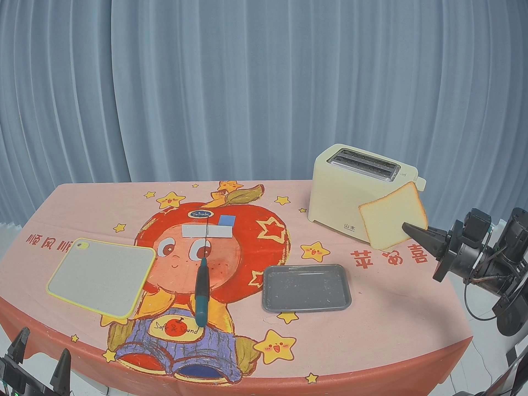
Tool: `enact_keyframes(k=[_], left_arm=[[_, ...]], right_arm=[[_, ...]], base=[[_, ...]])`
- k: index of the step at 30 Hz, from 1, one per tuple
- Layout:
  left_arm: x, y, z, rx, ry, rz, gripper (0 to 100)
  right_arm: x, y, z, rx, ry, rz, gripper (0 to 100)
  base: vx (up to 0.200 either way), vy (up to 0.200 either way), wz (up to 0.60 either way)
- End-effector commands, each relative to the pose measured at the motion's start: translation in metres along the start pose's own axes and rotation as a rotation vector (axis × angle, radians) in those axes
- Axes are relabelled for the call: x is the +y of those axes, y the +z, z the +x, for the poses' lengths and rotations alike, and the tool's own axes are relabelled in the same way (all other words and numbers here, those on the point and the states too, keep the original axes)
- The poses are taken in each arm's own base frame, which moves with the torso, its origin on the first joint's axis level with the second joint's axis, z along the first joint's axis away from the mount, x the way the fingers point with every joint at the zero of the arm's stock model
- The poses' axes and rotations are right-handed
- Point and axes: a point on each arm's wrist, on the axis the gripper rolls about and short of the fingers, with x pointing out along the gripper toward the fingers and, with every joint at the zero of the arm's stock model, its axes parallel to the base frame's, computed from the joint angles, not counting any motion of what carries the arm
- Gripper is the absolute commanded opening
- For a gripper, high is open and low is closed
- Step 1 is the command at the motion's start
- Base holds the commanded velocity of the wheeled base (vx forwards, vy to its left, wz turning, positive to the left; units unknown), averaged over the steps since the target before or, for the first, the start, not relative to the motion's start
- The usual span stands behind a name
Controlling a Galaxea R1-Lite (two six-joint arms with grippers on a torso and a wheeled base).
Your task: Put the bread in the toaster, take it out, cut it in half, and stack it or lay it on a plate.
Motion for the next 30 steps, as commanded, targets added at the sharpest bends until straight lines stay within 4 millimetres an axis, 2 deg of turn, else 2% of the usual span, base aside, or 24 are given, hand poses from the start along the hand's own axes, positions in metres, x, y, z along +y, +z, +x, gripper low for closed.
enact_keyframes(k=[1,7,12,18,27,28,30], left_arm=[[0.000,-0.005,0.001,0.018,0.000,0.000,100],[0.000,-0.005,0.001,0.018,0.000,0.000,100],[0.000,-0.005,0.001,0.018,0.000,0.000,100],[0.000,-0.005,0.001,0.018,0.000,0.000,100],[0.000,-0.005,0.001,0.018,0.000,0.000,100],[0.000,-0.005,0.001,0.018,0.000,0.000,100],[0.000,-0.005,0.001,0.018,0.000,0.000,100]], right_arm=[[-0.011,0.004,-0.007,-0.011,0.001,-0.062,0],[-0.014,0.005,-0.009,-0.012,0.039,-0.089,0],[-0.030,0.016,0.000,-0.058,0.017,-0.183,0],[-0.034,0.028,0.006,-0.098,0.032,-0.212,0],[-0.048,0.058,0.024,-0.122,0.033,-0.236,0],[-0.053,0.069,0.031,-0.135,0.032,-0.248,0],[-0.055,0.074,0.033,-0.142,0.031,-0.256,0]], base=[[0.000,0.000,0.00],[0.000,0.000,0.00],[0.000,0.000,0.00],[0.000,0.000,0.00],[0.000,0.000,0.00],[0.000,0.000,0.00],[0.000,0.000,0.00]])
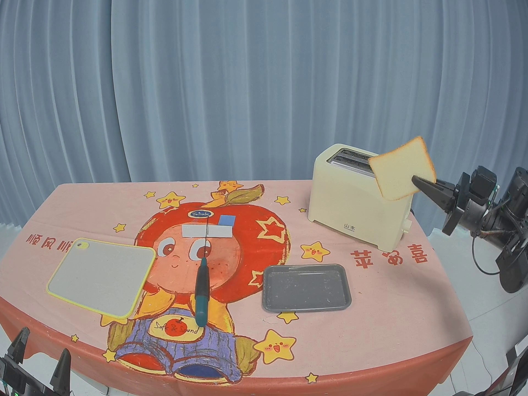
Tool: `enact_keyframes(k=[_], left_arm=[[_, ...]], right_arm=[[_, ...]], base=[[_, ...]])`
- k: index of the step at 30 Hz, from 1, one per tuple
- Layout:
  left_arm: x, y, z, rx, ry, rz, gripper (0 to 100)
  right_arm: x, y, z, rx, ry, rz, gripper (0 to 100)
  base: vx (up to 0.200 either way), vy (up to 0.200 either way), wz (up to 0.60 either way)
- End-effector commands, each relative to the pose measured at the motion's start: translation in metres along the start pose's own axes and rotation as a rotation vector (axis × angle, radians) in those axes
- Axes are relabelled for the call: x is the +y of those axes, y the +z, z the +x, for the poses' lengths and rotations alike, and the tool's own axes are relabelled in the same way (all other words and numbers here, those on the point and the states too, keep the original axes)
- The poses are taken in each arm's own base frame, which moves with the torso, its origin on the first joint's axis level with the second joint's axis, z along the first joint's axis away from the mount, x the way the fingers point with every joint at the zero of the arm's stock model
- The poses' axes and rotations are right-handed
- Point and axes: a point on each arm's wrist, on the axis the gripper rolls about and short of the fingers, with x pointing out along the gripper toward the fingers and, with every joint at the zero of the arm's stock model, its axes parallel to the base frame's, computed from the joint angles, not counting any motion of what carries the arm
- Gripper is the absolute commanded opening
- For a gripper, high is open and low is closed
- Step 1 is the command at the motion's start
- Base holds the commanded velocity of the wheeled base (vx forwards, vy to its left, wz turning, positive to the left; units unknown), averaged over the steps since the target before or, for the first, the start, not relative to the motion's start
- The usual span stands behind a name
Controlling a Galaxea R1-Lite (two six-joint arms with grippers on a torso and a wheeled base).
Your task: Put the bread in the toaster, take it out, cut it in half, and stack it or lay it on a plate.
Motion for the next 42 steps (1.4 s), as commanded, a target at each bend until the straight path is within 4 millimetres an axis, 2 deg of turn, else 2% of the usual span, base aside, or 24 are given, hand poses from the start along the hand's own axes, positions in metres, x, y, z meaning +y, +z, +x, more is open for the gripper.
enact_keyframes(k=[1,13,18,23,30,42], left_arm=[[0.000,-0.005,0.001,0.018,-0.001,0.000,100],[0.000,-0.005,0.001,0.018,0.000,0.000,100],[0.000,-0.005,0.001,0.018,0.000,0.000,100],[0.000,-0.005,0.001,0.018,0.000,0.000,100],[0.000,-0.005,0.001,0.018,0.000,0.000,100],[0.000,-0.005,0.001,0.018,0.000,0.000,100]], right_arm=[[-0.016,0.023,0.014,-0.041,-0.005,-0.042,0],[-0.051,0.046,0.049,-0.023,-0.008,-0.035,0],[-0.067,0.046,0.064,-0.012,-0.011,-0.027,0],[-0.091,0.040,0.085,-0.016,-0.014,-0.031,0],[-0.109,0.046,0.088,0.035,-0.041,0.014,0],[-0.138,0.039,0.101,0.018,-0.062,-0.036,0]], base=[[0.000,0.000,0.00],[0.000,0.000,0.00],[0.000,0.000,0.00],[0.000,0.000,0.00],[0.000,0.000,0.00],[0.000,0.000,0.00]])
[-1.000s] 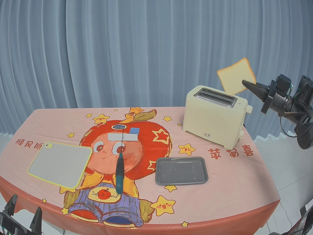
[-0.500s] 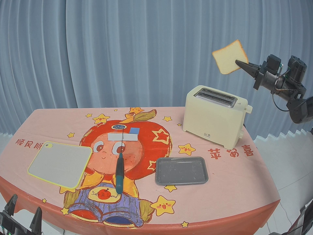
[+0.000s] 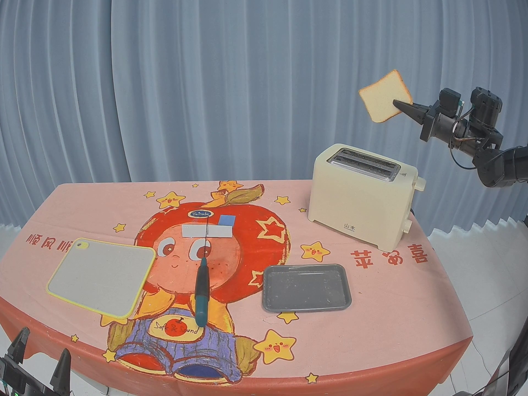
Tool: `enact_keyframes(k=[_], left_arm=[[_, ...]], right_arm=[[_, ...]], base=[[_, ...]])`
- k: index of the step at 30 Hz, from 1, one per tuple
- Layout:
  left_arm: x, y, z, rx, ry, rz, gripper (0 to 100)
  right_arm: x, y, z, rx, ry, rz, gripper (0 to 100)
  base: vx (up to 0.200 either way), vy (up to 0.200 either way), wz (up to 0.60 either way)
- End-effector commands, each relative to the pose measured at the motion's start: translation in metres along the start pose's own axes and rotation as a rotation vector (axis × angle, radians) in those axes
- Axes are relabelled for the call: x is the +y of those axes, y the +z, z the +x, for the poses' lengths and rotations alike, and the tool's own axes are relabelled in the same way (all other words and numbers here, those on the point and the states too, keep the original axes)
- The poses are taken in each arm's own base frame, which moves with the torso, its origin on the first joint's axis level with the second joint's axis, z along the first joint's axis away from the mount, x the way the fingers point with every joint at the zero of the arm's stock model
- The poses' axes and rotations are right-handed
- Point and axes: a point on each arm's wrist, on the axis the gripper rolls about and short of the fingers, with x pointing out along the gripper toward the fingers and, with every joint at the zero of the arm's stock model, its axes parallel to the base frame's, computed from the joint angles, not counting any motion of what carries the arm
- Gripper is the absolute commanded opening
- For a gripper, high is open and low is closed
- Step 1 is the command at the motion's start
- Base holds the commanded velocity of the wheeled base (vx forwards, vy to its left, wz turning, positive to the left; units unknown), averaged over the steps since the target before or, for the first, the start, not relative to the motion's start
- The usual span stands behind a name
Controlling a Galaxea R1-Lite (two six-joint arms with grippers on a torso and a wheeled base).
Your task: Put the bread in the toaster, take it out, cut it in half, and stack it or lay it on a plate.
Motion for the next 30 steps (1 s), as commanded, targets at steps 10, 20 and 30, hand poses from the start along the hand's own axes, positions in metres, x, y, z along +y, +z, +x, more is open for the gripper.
enact_keyframes(k=[10,20,30], left_arm=[[0.000,-0.005,0.001,0.018,-0.001,0.000,100],[0.000,-0.005,0.001,0.018,-0.001,0.000,100],[0.000,-0.005,0.001,0.018,0.000,0.000,100]], right_arm=[[-0.005,-0.016,0.008,0.038,0.004,0.015,0],[0.006,-0.017,0.009,0.032,0.026,0.010,0],[0.006,-0.016,0.008,0.036,0.022,0.012,0]], base=[[0.000,0.000,0.00],[0.000,0.000,0.00],[0.000,0.000,0.00]])
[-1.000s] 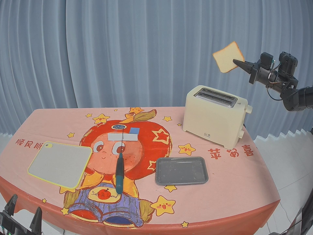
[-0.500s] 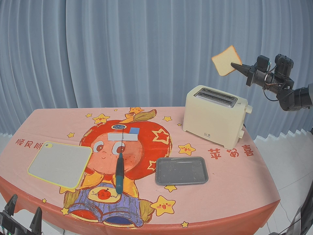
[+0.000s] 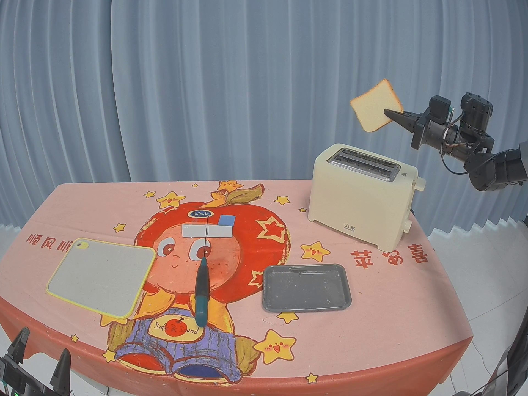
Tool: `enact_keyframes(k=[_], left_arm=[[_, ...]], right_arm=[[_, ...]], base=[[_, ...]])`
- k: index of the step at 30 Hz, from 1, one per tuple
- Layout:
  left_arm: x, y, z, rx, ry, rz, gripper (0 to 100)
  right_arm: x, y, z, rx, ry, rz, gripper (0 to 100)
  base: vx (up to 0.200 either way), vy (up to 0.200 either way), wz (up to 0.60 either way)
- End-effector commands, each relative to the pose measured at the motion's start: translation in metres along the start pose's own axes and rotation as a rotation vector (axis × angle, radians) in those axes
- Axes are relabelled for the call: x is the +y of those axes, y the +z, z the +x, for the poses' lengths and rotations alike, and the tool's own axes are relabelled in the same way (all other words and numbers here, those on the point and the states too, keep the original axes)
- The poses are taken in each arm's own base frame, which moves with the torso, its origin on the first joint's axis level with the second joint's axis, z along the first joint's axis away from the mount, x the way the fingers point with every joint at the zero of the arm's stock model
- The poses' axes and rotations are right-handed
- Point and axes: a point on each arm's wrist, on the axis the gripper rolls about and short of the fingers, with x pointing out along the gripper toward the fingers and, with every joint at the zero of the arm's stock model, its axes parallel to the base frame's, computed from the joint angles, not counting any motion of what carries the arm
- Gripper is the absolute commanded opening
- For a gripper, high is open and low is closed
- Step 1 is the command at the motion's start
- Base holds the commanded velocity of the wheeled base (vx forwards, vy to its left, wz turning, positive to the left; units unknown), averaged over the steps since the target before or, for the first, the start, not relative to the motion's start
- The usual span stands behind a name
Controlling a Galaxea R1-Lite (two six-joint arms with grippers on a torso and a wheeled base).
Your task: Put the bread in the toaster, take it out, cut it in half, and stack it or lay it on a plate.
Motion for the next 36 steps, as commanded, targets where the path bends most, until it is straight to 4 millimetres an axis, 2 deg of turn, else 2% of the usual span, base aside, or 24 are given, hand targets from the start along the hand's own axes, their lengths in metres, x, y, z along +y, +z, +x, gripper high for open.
enact_keyframes(k=[1,8,15,25,31,36], left_arm=[[0.000,-0.005,0.001,0.018,0.000,0.000,100],[0.000,-0.005,0.001,0.018,0.000,0.000,100],[0.000,-0.005,0.001,0.018,0.000,0.000,100],[0.000,-0.005,0.001,0.018,0.000,0.000,100],[0.000,-0.005,0.001,0.018,0.000,0.000,100],[0.000,-0.005,0.001,0.018,0.000,0.000,100]], right_arm=[[-0.002,-0.001,-0.003,0.001,-0.007,-0.002,0],[-0.002,-0.002,-0.003,0.007,-0.008,0.002,0],[-0.001,-0.017,-0.007,0.044,-0.011,-0.033,0],[0.004,-0.044,-0.020,0.118,-0.012,-0.041,0],[0.008,-0.052,-0.029,0.149,-0.015,-0.040,0],[0.014,-0.052,-0.035,0.154,0.008,-0.050,0]], base=[[0.000,0.000,0.00],[0.000,0.000,0.00],[0.000,0.000,0.00],[0.000,0.000,0.00],[0.000,0.000,0.00],[0.000,0.000,0.00]])
